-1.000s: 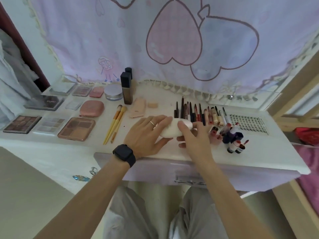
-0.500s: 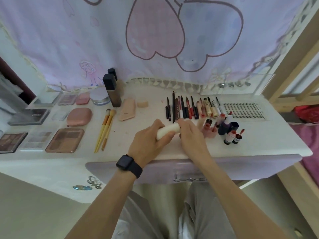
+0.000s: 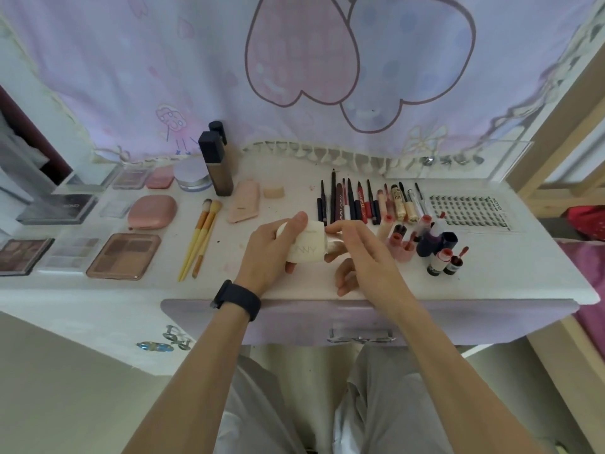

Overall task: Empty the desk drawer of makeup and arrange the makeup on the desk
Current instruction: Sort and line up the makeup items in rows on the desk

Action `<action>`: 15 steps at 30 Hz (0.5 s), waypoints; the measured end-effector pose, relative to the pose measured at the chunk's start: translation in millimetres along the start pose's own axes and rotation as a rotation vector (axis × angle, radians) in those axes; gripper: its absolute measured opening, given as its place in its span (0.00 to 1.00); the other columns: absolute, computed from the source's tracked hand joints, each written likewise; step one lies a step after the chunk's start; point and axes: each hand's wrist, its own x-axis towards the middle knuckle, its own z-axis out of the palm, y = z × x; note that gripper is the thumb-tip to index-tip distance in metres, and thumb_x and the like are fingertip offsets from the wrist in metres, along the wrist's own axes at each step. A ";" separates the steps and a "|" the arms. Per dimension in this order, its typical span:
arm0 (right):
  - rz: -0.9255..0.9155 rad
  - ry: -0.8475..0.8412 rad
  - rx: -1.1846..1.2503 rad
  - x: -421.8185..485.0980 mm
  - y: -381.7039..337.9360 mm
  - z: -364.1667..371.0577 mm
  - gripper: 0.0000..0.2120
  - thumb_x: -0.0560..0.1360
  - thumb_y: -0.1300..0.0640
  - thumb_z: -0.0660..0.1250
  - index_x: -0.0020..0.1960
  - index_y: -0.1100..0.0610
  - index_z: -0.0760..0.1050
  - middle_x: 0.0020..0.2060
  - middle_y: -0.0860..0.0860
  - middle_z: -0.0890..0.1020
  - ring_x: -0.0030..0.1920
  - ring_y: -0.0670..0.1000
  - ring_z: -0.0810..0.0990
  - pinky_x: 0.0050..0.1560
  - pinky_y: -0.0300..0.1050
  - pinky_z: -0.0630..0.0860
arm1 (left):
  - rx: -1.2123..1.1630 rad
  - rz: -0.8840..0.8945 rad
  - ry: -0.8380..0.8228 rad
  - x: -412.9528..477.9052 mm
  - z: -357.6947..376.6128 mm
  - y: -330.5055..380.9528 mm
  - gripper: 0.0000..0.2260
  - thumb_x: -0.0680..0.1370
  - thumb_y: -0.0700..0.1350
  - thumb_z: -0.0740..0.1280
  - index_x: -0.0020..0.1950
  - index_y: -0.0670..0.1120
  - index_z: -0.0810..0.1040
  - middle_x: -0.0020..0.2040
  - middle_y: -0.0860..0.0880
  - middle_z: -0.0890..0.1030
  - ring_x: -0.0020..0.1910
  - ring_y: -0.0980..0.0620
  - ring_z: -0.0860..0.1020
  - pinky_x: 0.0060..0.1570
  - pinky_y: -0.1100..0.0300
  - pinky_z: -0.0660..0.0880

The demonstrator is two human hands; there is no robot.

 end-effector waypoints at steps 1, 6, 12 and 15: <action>0.016 0.003 0.009 1.3 -1.0 -0.5 0.10 0.84 0.44 0.60 0.56 0.44 0.79 0.40 0.48 0.84 0.30 0.52 0.80 0.30 0.45 0.80 | 0.001 -0.003 0.001 -0.3 0.1 -0.2 0.23 0.75 0.68 0.60 0.30 0.53 0.74 0.27 0.52 0.76 0.24 0.54 0.73 0.25 0.63 0.69; 0.016 0.003 0.006 2.2 4.8 -3.6 0.11 0.83 0.52 0.65 0.64 0.44 0.76 0.47 0.47 0.84 0.36 0.53 0.85 0.35 0.44 0.81 | -0.027 -0.012 0.007 -0.4 -0.3 -0.4 0.23 0.74 0.68 0.61 0.30 0.52 0.73 0.27 0.53 0.74 0.25 0.55 0.72 0.23 0.64 0.68; -0.043 -0.042 -0.023 -1.9 4.2 -4.9 0.13 0.82 0.53 0.67 0.63 0.39 0.78 0.56 0.47 0.82 0.43 0.54 0.87 0.43 0.43 0.83 | -0.056 -0.033 0.019 -0.4 -0.4 1.8 0.22 0.75 0.67 0.61 0.28 0.54 0.74 0.26 0.53 0.75 0.23 0.55 0.72 0.23 0.65 0.67; -0.027 -0.031 -0.056 -2.5 3.1 -2.6 0.13 0.82 0.48 0.66 0.63 0.33 0.76 0.54 0.50 0.82 0.37 0.55 0.87 0.39 0.44 0.83 | -0.082 -0.059 0.043 0.5 -0.6 1.2 0.21 0.76 0.64 0.62 0.29 0.52 0.74 0.25 0.53 0.75 0.23 0.56 0.71 0.23 0.66 0.67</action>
